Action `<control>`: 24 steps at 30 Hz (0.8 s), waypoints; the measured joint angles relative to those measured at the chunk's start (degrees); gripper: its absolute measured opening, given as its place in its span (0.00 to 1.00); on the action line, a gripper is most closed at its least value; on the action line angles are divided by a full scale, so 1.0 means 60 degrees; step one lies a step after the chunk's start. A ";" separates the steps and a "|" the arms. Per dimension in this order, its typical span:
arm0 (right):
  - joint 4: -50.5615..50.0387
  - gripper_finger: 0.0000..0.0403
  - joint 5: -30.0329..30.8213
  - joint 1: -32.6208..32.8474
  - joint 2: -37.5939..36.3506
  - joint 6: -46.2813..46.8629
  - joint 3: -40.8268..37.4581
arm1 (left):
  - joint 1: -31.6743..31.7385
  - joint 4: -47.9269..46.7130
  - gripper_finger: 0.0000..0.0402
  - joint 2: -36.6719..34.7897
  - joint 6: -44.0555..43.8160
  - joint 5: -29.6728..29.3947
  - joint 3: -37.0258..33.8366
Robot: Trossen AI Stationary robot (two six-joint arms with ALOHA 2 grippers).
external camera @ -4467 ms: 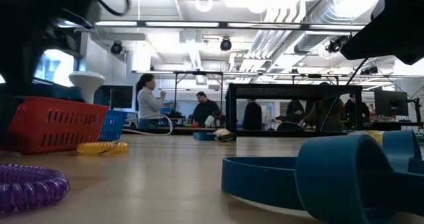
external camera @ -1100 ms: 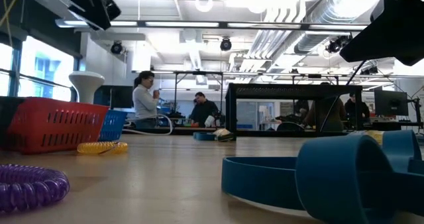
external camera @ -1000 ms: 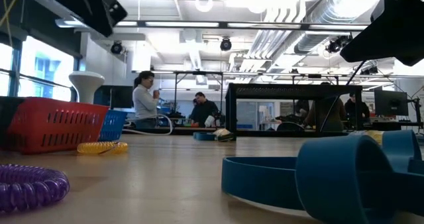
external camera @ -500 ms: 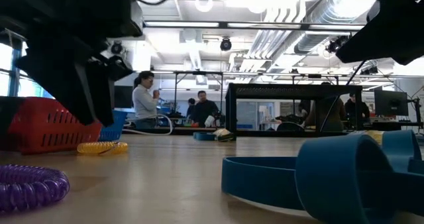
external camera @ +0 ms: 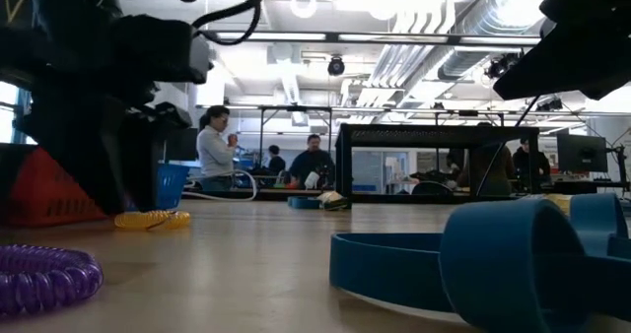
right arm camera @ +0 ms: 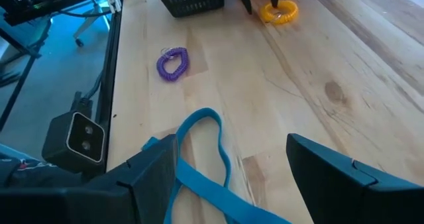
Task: Pick & Place Office Desk Supplies
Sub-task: Put the yellow spring keychain into the blue bin
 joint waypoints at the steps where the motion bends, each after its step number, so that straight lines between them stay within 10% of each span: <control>1: -0.0015 0.67 -0.0004 0.0003 0.0000 0.0047 0.0000 | 0.0009 0.0052 0.40 0.0044 -0.0003 -0.0001 0.0000; 15: -0.0080 0.67 0.0000 -0.0001 0.0000 0.0146 -0.0004 | 0.0249 -0.0015 0.37 0.0401 -0.0153 0.0341 0.0029; 24: -0.0157 0.67 -0.0004 -0.0001 0.0000 0.0182 -0.0004 | 0.0291 -0.0066 0.14 0.0437 -0.0181 0.0196 0.0029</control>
